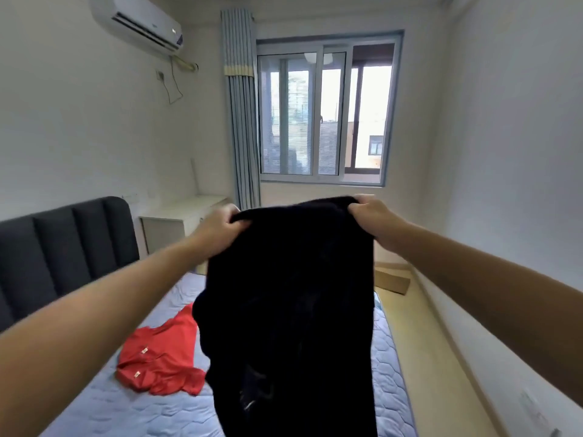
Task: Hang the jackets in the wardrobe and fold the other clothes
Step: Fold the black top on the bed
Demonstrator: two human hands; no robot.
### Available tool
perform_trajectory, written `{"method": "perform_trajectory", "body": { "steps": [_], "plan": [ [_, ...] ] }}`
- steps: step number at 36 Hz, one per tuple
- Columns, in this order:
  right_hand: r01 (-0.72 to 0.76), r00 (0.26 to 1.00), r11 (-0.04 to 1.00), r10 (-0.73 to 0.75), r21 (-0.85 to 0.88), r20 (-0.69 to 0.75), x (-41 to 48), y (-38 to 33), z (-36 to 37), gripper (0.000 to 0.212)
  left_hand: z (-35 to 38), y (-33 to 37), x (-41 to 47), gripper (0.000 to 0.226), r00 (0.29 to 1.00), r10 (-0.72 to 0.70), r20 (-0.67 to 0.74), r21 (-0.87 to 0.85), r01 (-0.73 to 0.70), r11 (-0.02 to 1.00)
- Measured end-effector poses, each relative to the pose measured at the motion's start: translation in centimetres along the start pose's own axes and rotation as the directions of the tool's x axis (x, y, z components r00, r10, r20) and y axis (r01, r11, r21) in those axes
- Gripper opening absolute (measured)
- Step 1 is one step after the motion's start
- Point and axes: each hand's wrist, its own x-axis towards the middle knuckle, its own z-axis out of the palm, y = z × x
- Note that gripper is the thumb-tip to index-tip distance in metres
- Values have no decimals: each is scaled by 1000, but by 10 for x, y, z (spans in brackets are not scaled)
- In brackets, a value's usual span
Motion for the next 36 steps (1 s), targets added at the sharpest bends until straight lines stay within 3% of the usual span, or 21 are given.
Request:
{"method": "perform_trajectory", "body": {
  "steps": [1,3,5,7,8,12,14,17,19,21,22,24,25,27,29,32,34,36],
  "plan": [
    [68,998,989,-68,-129,4,2,5,-7,33,-11,-1,4,10,999,24,-29,91,-21,996],
    [325,944,896,-288,-304,159,-1,13,-15,58,-25,6,11,9,994,97,-40,210,-86,974],
    [639,769,609,-481,-470,421,-8,17,-17,77,-34,19,18,10,985,167,-41,313,-146,938],
    [785,607,244,-482,-569,631,-14,17,-17,76,-41,30,24,13,979,201,-36,417,-168,893],
    [794,584,132,-438,-594,683,-17,16,-17,71,-44,35,27,14,980,196,-24,450,-165,878],
    [664,713,-100,-214,-741,668,-20,15,-17,43,-45,57,37,25,985,155,80,492,-174,853],
    [588,784,-141,-144,-797,604,-19,17,-18,38,-46,62,40,25,979,166,122,510,-205,835],
    [498,856,-111,-96,-860,508,-12,25,-40,26,-58,55,40,21,974,203,104,627,-222,746],
    [455,888,-16,-68,-890,455,-8,30,-66,23,-67,45,39,15,978,197,66,704,-185,686],
    [420,906,201,-47,-885,420,-6,32,-87,20,-69,34,38,8,993,117,16,641,-100,761],
    [395,912,348,-40,-850,407,-4,33,-92,15,-68,29,37,9,999,49,21,537,-53,842],
    [343,910,625,-36,-701,413,-5,33,-94,15,-63,23,35,12,981,-100,166,192,67,979],
    [304,911,741,-43,-599,409,-7,34,-93,21,-59,20,34,14,957,-137,255,44,130,990],
    [197,931,910,-58,-365,360,-11,40,-89,17,-53,14,31,18,945,-152,291,-66,178,982],
    [131,957,983,-93,-125,273,-15,49,-85,13,-46,8,28,17,973,-113,199,-39,123,992],
    [155,978,982,-167,107,121,-20,57,-79,11,-49,0,23,17,987,117,111,191,-137,972],
    [188,979,970,-198,152,54,-21,59,-83,16,-58,-4,13,33,950,256,180,340,-304,890],
    [188,975,982,-187,-3,120,-23,58,-93,22,-65,-14,3,48,918,295,265,471,-390,791]
  ]
}}
